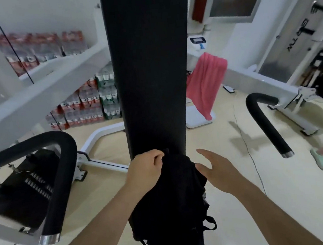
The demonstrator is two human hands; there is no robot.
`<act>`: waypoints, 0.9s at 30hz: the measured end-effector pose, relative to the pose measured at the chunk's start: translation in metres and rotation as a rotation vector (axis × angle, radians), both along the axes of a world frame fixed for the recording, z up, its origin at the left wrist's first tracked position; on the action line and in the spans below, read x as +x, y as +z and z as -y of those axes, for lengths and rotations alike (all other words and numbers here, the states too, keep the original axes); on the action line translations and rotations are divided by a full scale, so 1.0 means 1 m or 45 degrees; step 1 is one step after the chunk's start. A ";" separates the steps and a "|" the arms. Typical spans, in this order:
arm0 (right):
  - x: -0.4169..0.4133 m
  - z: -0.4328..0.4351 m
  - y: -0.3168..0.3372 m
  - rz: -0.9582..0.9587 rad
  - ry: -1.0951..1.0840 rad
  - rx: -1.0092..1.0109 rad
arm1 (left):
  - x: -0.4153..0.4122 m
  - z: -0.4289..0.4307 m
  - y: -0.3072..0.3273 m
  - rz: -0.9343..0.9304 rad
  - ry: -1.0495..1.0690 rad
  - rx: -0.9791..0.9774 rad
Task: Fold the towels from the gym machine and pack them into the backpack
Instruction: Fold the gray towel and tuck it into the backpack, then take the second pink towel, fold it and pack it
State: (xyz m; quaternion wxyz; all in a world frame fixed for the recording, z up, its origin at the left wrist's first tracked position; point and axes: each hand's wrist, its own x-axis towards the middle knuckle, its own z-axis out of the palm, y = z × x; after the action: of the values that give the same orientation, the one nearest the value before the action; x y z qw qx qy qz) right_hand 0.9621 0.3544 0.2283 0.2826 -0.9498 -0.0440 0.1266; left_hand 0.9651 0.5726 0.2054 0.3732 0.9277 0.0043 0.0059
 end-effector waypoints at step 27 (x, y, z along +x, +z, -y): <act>0.370 0.166 0.074 0.405 0.213 -0.474 | 0.351 0.235 0.070 -0.085 0.177 -0.316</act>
State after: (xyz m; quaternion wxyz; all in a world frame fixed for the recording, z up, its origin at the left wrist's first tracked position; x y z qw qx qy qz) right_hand 1.3323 0.1884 0.3027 0.0809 -0.9865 -0.1420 0.0046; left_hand 1.3160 0.3371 0.2752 0.4833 0.8717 0.0817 0.0003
